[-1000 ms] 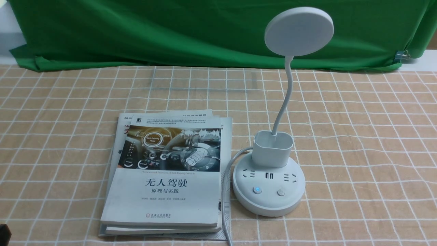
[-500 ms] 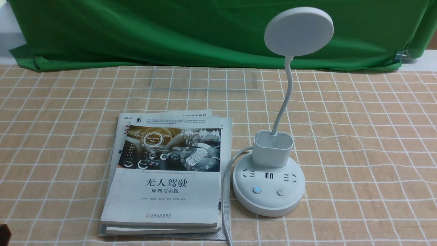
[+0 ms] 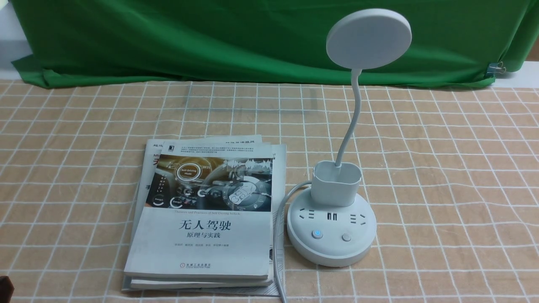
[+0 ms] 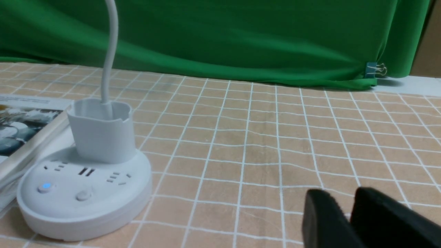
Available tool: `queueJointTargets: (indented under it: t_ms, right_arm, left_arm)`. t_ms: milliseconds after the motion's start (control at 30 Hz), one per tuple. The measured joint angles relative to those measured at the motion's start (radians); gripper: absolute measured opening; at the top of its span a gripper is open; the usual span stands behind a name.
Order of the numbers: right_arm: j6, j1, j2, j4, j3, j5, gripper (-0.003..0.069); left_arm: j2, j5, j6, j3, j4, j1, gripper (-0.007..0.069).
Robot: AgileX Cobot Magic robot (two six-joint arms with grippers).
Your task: Turn off the desk lamp on the light coffee tablecloth by hand.
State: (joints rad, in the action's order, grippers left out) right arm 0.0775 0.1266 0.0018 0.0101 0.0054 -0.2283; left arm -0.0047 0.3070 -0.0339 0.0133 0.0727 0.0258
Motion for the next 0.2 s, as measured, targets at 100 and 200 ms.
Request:
queueJointTargets:
  t_ms: [100,200]
  right_arm:
    - [0.0,0.0,0.0,0.0,0.0,0.0,0.0167]
    - [0.0,0.0,0.0,0.0,0.0,0.0,0.0173]
  left_arm:
    - [0.0,0.0,0.0,0.0,0.0,0.0,0.0005]
    - [0.0,0.0,0.0,0.0,0.0,0.0,0.0005]
